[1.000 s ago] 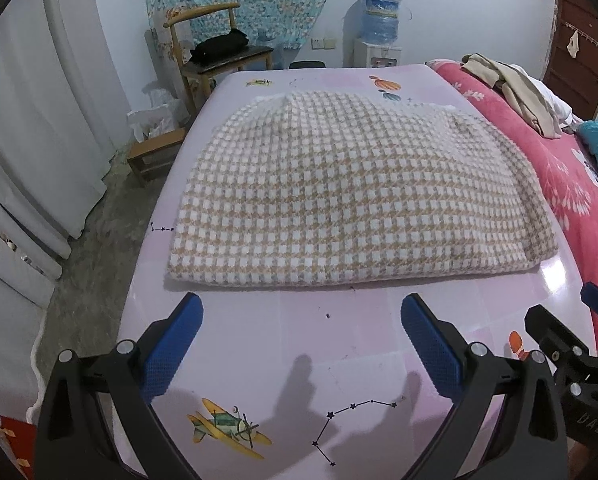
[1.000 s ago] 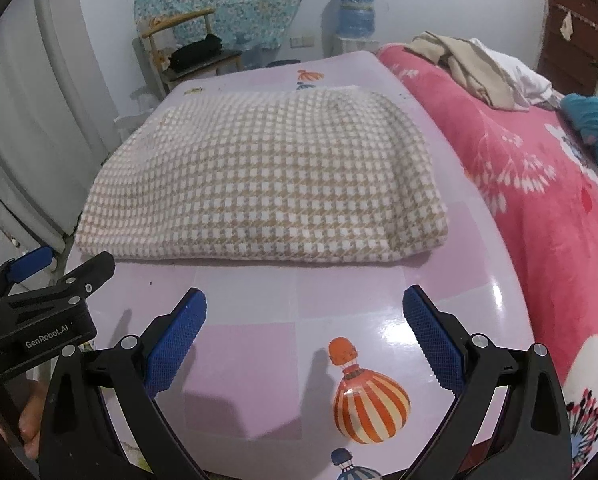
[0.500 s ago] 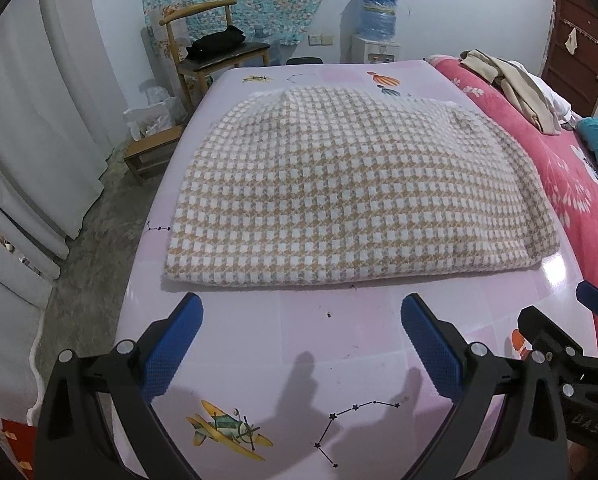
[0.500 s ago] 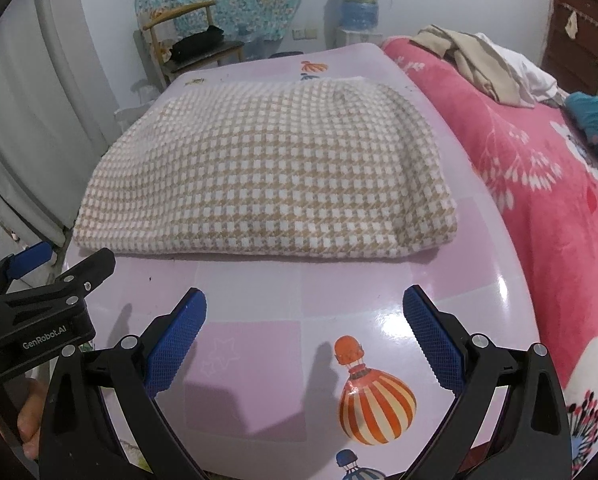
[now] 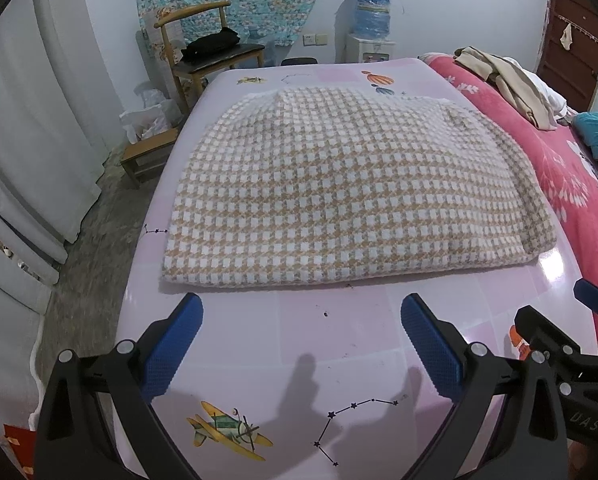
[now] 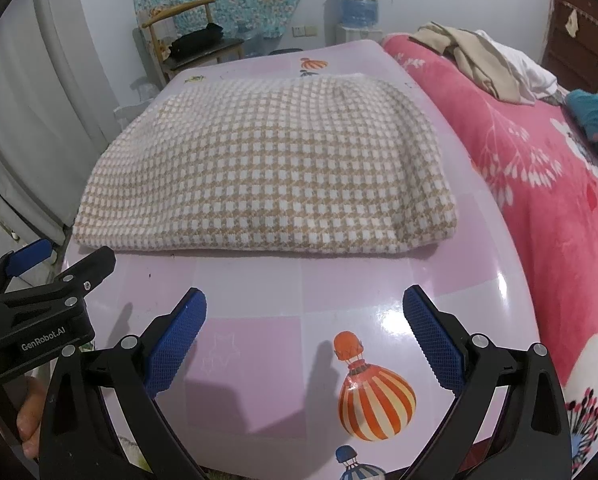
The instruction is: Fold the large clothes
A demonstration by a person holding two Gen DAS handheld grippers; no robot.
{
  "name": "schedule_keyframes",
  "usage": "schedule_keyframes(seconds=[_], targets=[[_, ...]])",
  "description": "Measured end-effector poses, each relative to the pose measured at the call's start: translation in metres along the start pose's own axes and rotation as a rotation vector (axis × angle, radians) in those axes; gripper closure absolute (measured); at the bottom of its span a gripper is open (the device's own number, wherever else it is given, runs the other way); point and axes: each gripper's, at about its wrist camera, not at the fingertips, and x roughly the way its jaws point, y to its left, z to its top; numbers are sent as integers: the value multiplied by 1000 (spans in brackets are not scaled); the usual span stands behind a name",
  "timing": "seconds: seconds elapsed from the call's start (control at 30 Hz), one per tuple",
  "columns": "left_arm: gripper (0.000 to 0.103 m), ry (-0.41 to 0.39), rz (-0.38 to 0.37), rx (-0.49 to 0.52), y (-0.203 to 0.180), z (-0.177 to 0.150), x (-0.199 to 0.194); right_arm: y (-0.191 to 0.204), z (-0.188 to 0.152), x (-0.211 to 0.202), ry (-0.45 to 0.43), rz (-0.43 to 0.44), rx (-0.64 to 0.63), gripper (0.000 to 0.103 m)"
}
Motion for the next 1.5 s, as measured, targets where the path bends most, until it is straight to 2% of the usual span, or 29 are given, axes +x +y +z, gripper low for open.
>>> schedule_keyframes(seconds=[1.5], targets=[[5, -4, 10, 1, 2, -1, -1, 3, -3, 0, 7, -6, -9, 8]])
